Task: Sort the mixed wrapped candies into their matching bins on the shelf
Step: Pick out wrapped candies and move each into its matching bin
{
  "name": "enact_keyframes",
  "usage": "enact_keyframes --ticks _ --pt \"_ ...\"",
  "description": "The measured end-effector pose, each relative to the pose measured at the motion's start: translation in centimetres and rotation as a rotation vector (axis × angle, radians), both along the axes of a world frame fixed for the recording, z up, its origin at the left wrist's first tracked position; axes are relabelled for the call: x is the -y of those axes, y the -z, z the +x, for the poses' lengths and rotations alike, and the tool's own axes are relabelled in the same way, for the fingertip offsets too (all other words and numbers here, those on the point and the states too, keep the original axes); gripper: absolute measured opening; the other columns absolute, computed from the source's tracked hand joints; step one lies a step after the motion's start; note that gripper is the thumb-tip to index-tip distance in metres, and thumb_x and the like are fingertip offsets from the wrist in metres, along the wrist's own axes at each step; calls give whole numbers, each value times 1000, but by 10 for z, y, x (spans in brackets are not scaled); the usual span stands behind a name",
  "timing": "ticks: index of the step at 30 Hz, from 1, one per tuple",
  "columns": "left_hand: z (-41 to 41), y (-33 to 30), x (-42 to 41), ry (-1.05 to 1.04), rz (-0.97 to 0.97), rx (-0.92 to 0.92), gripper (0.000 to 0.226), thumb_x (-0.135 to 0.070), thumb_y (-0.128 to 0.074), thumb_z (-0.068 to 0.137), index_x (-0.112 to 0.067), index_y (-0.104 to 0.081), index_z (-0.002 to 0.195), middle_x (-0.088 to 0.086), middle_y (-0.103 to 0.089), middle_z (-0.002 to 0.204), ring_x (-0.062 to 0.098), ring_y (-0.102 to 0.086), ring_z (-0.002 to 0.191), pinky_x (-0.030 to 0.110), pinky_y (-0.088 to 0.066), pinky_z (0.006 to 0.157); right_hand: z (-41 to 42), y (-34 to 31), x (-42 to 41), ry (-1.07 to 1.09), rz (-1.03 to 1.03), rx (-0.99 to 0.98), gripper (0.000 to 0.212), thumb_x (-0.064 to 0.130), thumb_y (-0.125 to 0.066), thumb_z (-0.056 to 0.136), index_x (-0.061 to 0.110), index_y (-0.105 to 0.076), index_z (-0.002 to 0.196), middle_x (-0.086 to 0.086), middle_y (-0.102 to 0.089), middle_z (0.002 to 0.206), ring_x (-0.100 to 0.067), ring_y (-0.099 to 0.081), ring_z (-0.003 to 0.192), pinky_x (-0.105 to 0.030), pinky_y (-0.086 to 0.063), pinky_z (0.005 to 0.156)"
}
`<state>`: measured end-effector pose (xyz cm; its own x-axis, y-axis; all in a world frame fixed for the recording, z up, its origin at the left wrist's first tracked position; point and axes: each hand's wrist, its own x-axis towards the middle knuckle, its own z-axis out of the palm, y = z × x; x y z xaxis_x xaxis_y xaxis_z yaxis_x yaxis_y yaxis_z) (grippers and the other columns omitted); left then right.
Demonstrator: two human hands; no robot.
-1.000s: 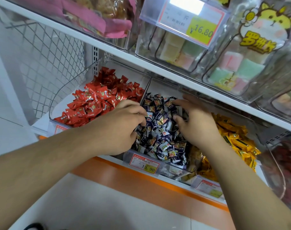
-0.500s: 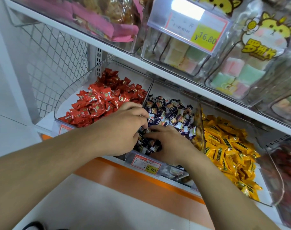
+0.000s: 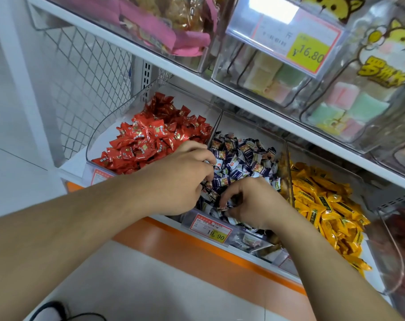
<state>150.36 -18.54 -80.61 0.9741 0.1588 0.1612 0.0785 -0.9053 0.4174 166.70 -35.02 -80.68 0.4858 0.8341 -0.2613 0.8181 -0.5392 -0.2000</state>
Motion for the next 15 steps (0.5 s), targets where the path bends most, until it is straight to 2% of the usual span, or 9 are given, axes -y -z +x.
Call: enact_keyframes --ticks 3,6,8,11,13,15 --pt "-1 0 0 1 -4 0 28 -14 -55 100 -24 -64 126 -20 -34 154 6 -6 149 31 -32 119 1 -7 6 84 117 -62 20 25 -88 80 42 -79 86 16 -75 96 -7 -71 82 -34 -62 76" --pt "-1 -1 1 -2 -2 -3 28 -14 -55 100 -24 -64 125 -19 -35 154 7 -7 149 31 -33 118 0 -22 9 166 261 -98 21 21 -87 82 40 -79 81 8 -76 81 -9 -67 60 -29 -57 53" --pt "0 -2 1 -6 -2 -5 29 -13 -55 100 -24 -65 125 -19 -35 154 7 -7 149 30 -34 117 1 -32 10 235 398 -160 20 16 -86 84 35 -80 82 2 -75 75 -9 -60 50 -22 -50 46" --pt "0 -1 2 -10 2 -4 29 -13 -56 100 -25 -65 125 -19 -36 153 7 -7 149 30 -38 115 10 -40 10 359 600 -142 19 14 -82 87 33 -80 86 2 -75 76 -8 -52 47 -18 -44 43" --pt "0 -2 3 -11 6 -14 30 -13 -56 100 -25 -65 126 -20 -35 153 7 -6 149 30 -38 114 17 -42 6 393 681 -41 19 14 -79 89 33 -80 90 9 -76 82 -3 -59 50 -14 -43 47" --pt "1 -1 4 -9 12 -20 30 -13 -55 100 -25 -65 125 -20 -35 153 9 -6 150 31 -37 115 22 -41 2 401 699 57 20 17 -77 90 35 -79 98 11 -77 96 -4 -65 61 -16 -48 56"
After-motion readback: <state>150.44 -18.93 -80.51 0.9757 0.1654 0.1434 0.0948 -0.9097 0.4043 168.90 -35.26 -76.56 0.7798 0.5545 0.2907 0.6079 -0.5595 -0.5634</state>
